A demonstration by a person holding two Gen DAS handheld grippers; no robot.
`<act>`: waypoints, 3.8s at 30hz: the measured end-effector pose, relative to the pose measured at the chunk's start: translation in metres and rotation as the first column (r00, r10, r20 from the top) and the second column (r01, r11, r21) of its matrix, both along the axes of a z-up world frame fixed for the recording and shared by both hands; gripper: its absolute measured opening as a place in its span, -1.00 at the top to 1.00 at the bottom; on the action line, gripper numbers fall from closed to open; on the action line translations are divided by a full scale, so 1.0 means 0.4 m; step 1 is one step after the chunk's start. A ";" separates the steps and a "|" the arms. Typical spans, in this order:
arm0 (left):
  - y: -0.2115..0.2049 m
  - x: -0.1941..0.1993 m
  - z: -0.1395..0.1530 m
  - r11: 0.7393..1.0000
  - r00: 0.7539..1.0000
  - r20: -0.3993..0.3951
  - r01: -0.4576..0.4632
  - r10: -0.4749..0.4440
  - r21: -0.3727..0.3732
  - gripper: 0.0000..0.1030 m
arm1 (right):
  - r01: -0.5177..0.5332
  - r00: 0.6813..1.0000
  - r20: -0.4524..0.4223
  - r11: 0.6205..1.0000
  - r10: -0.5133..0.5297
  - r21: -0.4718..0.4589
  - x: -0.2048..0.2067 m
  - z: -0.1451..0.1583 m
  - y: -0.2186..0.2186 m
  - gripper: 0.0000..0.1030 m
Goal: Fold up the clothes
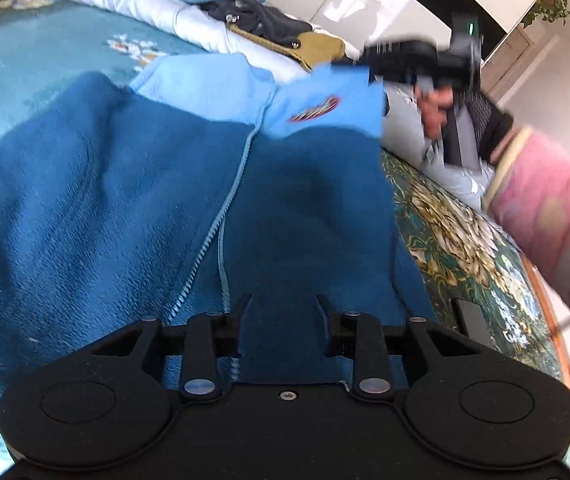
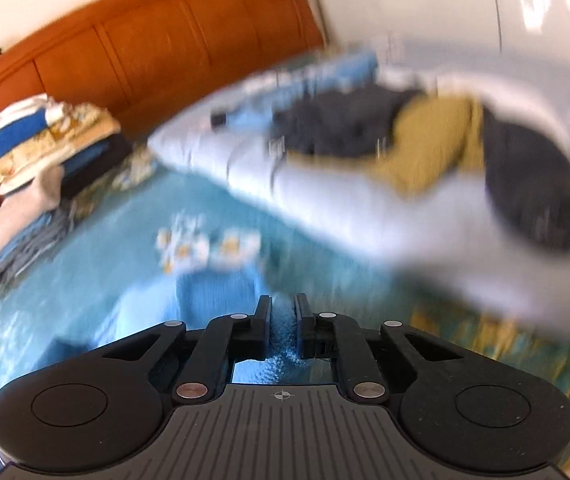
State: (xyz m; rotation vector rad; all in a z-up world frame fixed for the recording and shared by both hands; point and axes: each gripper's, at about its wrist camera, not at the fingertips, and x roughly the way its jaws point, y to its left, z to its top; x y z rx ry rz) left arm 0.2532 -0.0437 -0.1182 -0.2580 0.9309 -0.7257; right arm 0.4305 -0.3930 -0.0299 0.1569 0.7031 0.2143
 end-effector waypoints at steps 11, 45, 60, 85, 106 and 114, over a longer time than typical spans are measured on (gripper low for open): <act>-0.021 0.013 -0.034 0.999 0.999 -0.039 0.032 -0.032 -0.019 0.31 | 0.034 0.999 -0.025 0.985 -0.039 -0.170 0.163 -0.031 0.121 0.82; -0.063 0.019 -0.040 1.000 0.999 -0.051 0.007 -0.007 0.003 0.26 | 0.324 0.946 -0.103 0.920 -0.309 0.219 -0.103 -0.207 -0.143 0.29; -0.070 0.048 -0.060 0.997 0.997 -0.063 0.037 -0.042 -0.072 0.30 | 0.175 0.982 -0.105 0.959 -0.155 0.221 -0.097 -0.031 -0.145 0.22; -0.076 -0.027 0.084 0.991 0.970 0.221 0.115 -0.097 -0.068 1.00 | 0.140 0.979 0.121 0.974 -0.162 0.176 -0.006 0.021 -0.036 0.93; 0.017 -0.001 0.037 0.998 0.995 0.104 0.000 0.007 -0.063 0.80 | 0.240 0.941 -0.276 0.961 -0.195 0.138 0.015 -0.128 -0.055 0.55; 0.023 0.003 0.027 0.998 0.996 0.090 -0.012 0.017 -0.059 0.77 | 0.115 0.993 -0.012 0.993 -0.115 -0.035 0.083 0.000 0.050 0.82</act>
